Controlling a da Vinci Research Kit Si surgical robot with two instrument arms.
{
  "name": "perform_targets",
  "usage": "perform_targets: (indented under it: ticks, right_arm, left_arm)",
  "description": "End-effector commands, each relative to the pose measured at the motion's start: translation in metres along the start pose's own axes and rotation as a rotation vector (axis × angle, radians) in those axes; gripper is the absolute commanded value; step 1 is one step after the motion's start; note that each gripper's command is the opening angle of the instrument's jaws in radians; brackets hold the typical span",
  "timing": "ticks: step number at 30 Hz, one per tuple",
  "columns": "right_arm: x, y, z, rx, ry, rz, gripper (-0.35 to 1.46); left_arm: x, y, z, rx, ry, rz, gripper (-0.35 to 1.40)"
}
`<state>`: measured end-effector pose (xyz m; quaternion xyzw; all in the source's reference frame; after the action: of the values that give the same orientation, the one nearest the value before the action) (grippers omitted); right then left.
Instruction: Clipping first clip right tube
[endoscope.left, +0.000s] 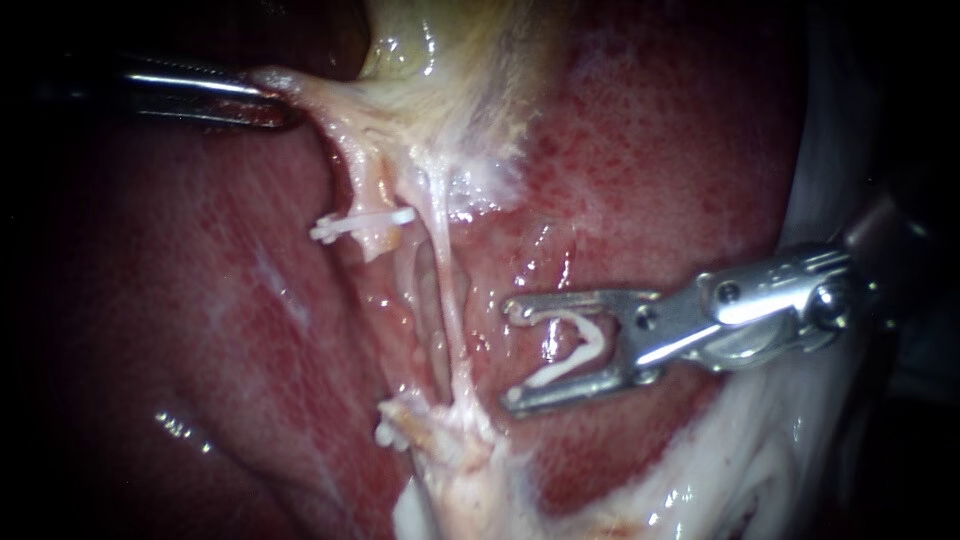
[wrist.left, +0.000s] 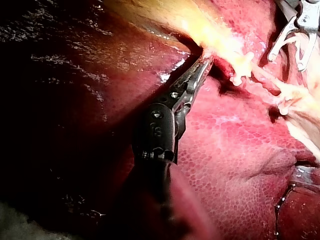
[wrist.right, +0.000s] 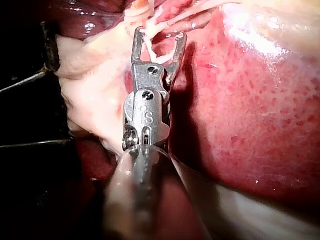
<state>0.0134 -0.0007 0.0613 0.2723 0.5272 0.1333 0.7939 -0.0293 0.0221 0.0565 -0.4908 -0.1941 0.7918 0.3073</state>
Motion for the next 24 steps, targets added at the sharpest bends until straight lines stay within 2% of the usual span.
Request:
perform_targets:
  ticks: [1, 7, 10, 18, 24]
  right_arm:
    - [-0.0005, 0.0002, 0.0005, -0.002, -0.003, 0.013, 0.49]
    - [-0.0026, 0.0013, 0.0029, 0.006, -0.011, 0.056, 0.49]
    - [-0.0031, 0.0017, 0.0041, 0.019, 0.008, 0.076, 0.49]
    - [-0.0026, 0.0021, 0.0066, 0.028, 0.06, 0.112, 0.49]
    - [-0.0024, 0.0021, 0.0073, 0.076, 0.085, 0.149, 0.49]
  left_arm:
    - [0.0, 0.0, 0.0, 0.0, 0.0, 0.0, -0.35]
    - [0.0, 0.0, 0.0, 0.0, 0.0, 0.0, -0.35]
    - [0.0, 0.0, 0.0, 0.0, 0.0, 0.0, -0.35]
    - [0.0, 0.0, 0.0, 0.0, 0.0, 0.0, -0.35]
    - [0.0, -0.0001, 0.0001, 0.0, 0.0, 0.0, -0.35]
